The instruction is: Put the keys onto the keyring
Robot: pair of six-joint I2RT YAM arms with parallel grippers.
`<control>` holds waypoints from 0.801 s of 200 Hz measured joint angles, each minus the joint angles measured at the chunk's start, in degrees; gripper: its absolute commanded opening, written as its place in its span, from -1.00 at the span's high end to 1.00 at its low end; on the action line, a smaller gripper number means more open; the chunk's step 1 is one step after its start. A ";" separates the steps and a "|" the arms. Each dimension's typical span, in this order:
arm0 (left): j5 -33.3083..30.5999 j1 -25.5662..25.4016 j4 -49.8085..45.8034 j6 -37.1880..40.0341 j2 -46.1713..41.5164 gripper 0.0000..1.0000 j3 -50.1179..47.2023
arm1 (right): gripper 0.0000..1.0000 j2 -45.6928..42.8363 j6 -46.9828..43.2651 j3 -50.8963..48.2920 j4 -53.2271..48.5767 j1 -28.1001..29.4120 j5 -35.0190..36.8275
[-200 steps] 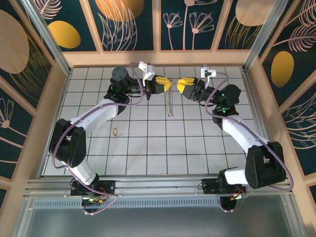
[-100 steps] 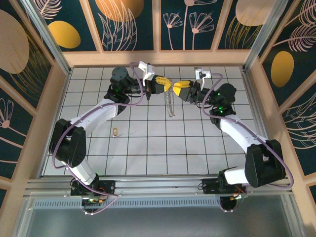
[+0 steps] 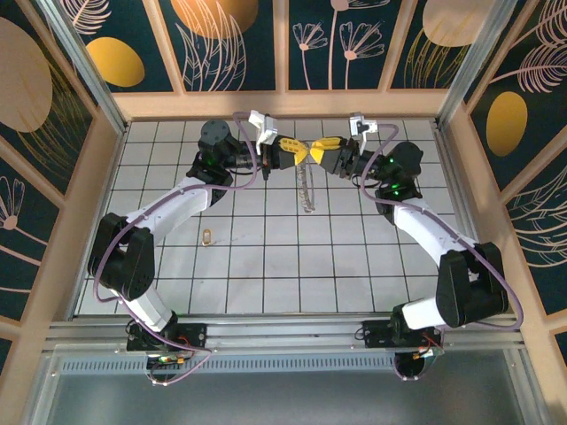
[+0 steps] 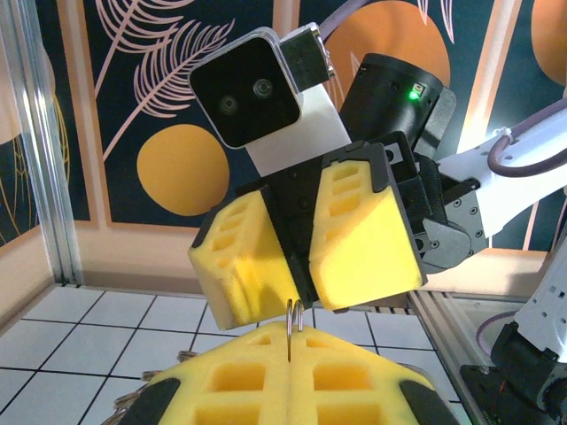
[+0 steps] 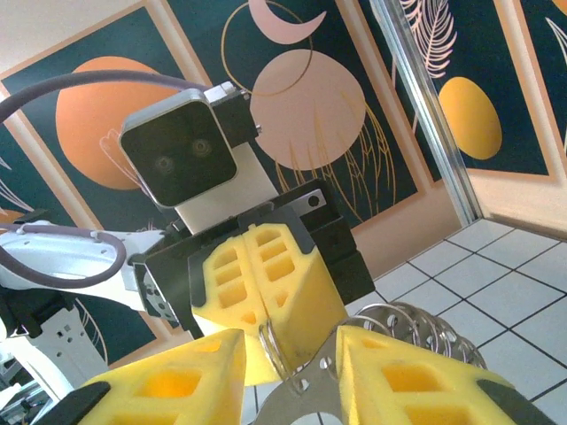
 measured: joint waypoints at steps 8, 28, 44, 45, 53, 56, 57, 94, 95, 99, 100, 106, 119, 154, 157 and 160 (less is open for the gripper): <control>0.02 0.00 -0.02 0.00 0.00 1.00 0.00 | 0.37 0.20 0.00 0.17 0.00 0.00 -0.04; 0.02 0.00 -0.15 0.00 0.00 1.00 0.00 | 0.43 0.61 -0.04 0.22 -0.02 0.04 -0.50; 0.00 0.00 -0.31 0.02 0.00 1.00 0.00 | 0.48 0.76 -0.22 0.39 -0.55 0.09 -1.22; 0.00 0.00 -0.37 0.02 0.00 1.00 0.00 | 0.48 0.76 -0.24 0.42 -0.61 0.11 -1.29; 0.00 0.00 -0.55 0.02 0.00 1.00 0.00 | 0.52 0.76 -0.46 0.55 -0.87 0.11 -1.60; 0.02 0.00 -0.61 0.02 0.00 1.00 0.02 | 0.53 0.76 -0.63 0.61 -0.92 0.15 -1.81; 0.02 0.00 -0.61 0.02 0.00 1.00 0.02 | 0.53 0.76 -0.61 0.61 -0.94 0.17 -1.90; 0.07 0.00 -1.09 0.02 0.00 1.00 0.22 | 0.58 0.76 -2.23 0.81 -2.84 0.46 -3.08; 0.07 0.00 -1.09 0.02 0.00 1.00 0.22 | 0.58 0.76 -2.25 0.83 -2.86 0.46 -3.13; 0.07 0.00 -1.09 0.02 0.00 1.00 0.31 | 0.59 0.76 -2.38 0.85 -2.99 0.48 -3.21; 0.09 0.00 -1.11 0.02 0.00 1.00 0.33 | 0.59 0.76 -2.40 0.87 -3.08 0.48 -3.23; 0.17 0.00 -1.16 0.02 0.00 1.00 0.44 | 0.59 0.76 -2.69 0.96 -3.50 0.48 -3.41; 0.35 0.00 -1.31 0.02 0.00 1.00 0.68 | 0.71 0.76 -3.23 1.25 -4.13 0.63 -3.45; 0.42 0.17 -1.51 -0.02 0.00 1.00 0.85 | 1.00 0.76 -4.94 1.81 -5.09 0.70 -3.61; 0.42 0.17 -1.51 -0.02 0.00 1.00 0.85 | 1.00 0.76 -4.87 1.84 -5.18 0.70 -3.58; 0.42 0.17 -1.53 -0.02 0.00 1.00 0.85 | 1.00 0.76 -5.14 1.86 -5.18 0.70 -3.61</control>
